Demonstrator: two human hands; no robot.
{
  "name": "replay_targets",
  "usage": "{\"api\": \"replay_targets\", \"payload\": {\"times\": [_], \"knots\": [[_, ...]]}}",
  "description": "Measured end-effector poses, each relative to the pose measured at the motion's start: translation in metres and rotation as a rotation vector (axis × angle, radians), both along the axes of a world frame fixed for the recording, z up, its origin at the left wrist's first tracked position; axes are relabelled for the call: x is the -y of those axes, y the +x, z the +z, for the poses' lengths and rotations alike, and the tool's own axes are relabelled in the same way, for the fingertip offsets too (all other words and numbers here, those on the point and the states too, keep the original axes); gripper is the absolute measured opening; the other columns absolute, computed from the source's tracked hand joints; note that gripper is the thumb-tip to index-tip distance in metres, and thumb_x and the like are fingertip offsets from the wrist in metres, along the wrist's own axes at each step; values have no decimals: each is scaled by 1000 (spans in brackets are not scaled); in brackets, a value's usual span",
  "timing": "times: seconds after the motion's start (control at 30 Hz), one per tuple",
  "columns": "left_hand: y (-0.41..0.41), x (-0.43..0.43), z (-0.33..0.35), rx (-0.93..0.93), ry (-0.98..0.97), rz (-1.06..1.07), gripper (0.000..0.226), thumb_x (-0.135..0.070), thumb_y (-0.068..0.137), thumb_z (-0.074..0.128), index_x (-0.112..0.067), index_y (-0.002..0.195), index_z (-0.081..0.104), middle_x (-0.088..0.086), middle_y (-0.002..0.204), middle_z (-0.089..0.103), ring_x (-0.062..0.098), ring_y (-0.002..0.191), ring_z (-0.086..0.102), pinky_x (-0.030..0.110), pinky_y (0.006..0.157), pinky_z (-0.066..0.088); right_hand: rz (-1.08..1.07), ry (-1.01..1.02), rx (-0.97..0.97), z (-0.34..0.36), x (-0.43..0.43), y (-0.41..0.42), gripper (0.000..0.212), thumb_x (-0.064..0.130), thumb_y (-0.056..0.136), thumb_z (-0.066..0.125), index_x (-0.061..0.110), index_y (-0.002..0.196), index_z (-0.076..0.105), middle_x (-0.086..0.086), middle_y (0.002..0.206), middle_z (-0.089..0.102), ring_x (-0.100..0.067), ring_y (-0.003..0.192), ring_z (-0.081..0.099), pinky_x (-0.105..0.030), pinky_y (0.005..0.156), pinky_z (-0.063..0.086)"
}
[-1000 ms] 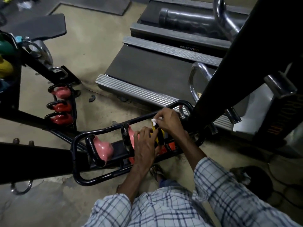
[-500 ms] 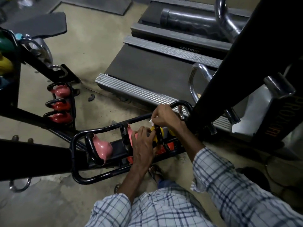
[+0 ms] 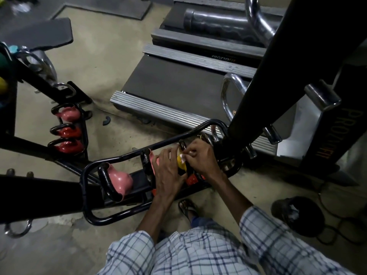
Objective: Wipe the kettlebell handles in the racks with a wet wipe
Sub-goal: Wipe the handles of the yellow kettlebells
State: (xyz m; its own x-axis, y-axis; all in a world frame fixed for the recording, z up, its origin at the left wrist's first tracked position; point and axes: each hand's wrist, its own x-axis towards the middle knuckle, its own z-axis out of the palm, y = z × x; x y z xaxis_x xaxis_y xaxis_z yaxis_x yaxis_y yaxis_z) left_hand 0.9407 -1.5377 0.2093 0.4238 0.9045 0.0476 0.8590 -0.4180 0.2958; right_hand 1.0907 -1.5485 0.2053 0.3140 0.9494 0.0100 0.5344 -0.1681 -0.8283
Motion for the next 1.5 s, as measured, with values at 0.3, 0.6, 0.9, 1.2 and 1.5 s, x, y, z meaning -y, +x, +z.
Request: {"api": "replay_targets", "payload": {"times": [0.3, 0.6, 0.9, 1.2, 1.5], "knots": [[-10, -12, 0, -192, -7, -167, 107, -47, 57, 92, -29, 150, 42, 12, 141, 47, 25, 132, 44, 50, 110, 31, 50, 68, 92, -37, 71, -23, 9, 11, 82, 80, 13, 89, 76, 2, 97, 57, -10, 87, 59, -29, 70, 54], [-10, -11, 1, -168, -30, -124, 108, -59, 56, 89, -29, 149, 43, 12, 135, 50, 27, 127, 48, 63, 110, 30, -361, -61, -411, -42, 73, -25, 18, -9, 77, 71, 9, 84, 69, -2, 84, 71, -6, 80, 67, -12, 72, 50], [-5, -5, 3, -173, -17, -94, 103, -58, 61, 86, -28, 150, 43, 10, 128, 53, 27, 122, 51, 57, 112, 29, -438, -100, -578, -40, 51, -20, 15, -6, 83, 71, 5, 92, 72, -6, 89, 75, -12, 84, 72, -27, 76, 59], [-5, -4, 5, -257, 26, -122, 101, -61, 64, 83, -30, 151, 41, 10, 130, 52, 26, 123, 49, 56, 112, 27, -145, -231, -506, -39, 49, -12, 22, -3, 95, 60, 11, 108, 71, 11, 94, 70, 17, 81, 64, -6, 75, 48], [-3, -5, 8, -301, 19, -108, 100, -62, 67, 80, -32, 152, 38, 7, 133, 51, 24, 127, 46, 54, 114, 26, -31, -403, -686, -21, 25, -3, 19, 0, 98, 58, -1, 117, 62, -15, 93, 67, -5, 70, 65, -12, 58, 52]]}}
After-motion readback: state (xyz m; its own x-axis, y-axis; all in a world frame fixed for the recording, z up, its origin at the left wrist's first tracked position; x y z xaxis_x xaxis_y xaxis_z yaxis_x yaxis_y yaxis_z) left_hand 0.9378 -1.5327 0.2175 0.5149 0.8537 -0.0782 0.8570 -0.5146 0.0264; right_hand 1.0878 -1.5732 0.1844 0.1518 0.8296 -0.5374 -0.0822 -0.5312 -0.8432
